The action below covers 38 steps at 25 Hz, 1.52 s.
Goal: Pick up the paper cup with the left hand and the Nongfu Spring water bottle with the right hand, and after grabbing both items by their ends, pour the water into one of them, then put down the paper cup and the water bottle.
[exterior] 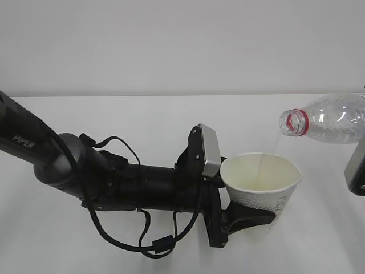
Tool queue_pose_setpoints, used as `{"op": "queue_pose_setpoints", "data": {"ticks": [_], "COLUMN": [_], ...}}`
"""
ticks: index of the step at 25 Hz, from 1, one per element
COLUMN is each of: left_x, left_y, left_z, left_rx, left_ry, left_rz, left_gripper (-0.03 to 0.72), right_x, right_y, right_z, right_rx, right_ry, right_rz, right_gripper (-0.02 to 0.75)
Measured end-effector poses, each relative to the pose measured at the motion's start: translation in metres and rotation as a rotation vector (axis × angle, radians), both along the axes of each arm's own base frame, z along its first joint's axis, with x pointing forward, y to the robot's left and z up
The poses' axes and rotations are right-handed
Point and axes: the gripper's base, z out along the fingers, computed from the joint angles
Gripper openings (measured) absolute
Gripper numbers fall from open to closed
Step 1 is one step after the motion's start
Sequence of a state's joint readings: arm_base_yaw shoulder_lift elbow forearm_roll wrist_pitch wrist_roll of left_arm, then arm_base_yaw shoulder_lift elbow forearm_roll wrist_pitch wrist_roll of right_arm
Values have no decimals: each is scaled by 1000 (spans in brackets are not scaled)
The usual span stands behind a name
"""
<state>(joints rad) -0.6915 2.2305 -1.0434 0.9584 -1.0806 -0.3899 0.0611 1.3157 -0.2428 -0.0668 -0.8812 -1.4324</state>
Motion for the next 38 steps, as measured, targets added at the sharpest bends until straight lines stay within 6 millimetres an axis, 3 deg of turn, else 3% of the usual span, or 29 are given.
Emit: {"op": "queue_pose_setpoints", "data": {"ticks": [38], "left_x": [0], "left_y": [0], "left_z": [0], "left_rx": [4], "left_ry": [0], "left_rz": [2], "left_gripper": [501], "right_x": [0], "right_y": [1], "right_z": [0], "right_rx": [-54], "right_ry": [-6], "right_rz": [22], "right_gripper": [440]}}
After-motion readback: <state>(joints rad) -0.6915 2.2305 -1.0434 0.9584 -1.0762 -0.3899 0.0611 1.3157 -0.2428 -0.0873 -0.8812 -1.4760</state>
